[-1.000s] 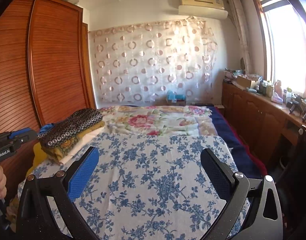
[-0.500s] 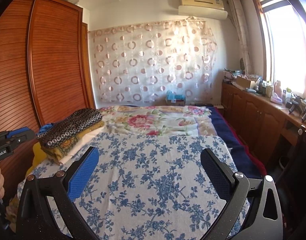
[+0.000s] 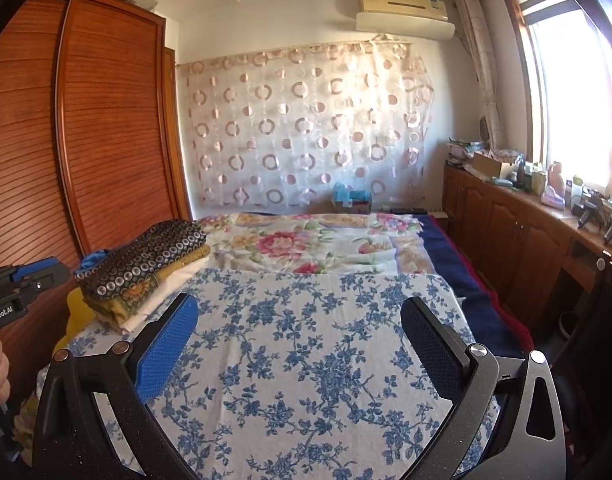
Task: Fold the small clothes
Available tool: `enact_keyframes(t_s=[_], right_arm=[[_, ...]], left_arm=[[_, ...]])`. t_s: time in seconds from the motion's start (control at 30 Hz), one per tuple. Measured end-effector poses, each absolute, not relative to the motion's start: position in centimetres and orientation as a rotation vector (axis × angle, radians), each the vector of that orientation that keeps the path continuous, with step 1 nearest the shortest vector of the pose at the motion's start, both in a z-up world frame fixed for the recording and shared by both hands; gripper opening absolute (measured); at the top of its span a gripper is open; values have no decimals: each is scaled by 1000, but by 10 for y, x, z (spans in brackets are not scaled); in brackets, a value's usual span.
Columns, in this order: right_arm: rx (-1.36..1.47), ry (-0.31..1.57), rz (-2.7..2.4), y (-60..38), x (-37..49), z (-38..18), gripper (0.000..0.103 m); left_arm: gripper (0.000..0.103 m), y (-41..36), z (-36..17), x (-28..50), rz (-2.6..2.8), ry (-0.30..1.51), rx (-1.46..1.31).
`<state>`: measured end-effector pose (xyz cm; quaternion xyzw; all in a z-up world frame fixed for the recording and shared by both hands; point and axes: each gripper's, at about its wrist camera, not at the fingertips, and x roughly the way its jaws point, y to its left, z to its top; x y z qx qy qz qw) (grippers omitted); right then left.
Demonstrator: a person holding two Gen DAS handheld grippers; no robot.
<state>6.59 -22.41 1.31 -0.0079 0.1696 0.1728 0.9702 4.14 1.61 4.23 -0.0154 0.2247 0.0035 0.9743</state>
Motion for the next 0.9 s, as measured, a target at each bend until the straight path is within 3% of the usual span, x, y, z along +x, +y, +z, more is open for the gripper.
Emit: enact_keyframes(t_s=[0.9], right_arm=[[-16, 342, 351, -223, 67, 15, 103]], left_arm=[[30, 18, 45, 41, 8, 452, -33]])
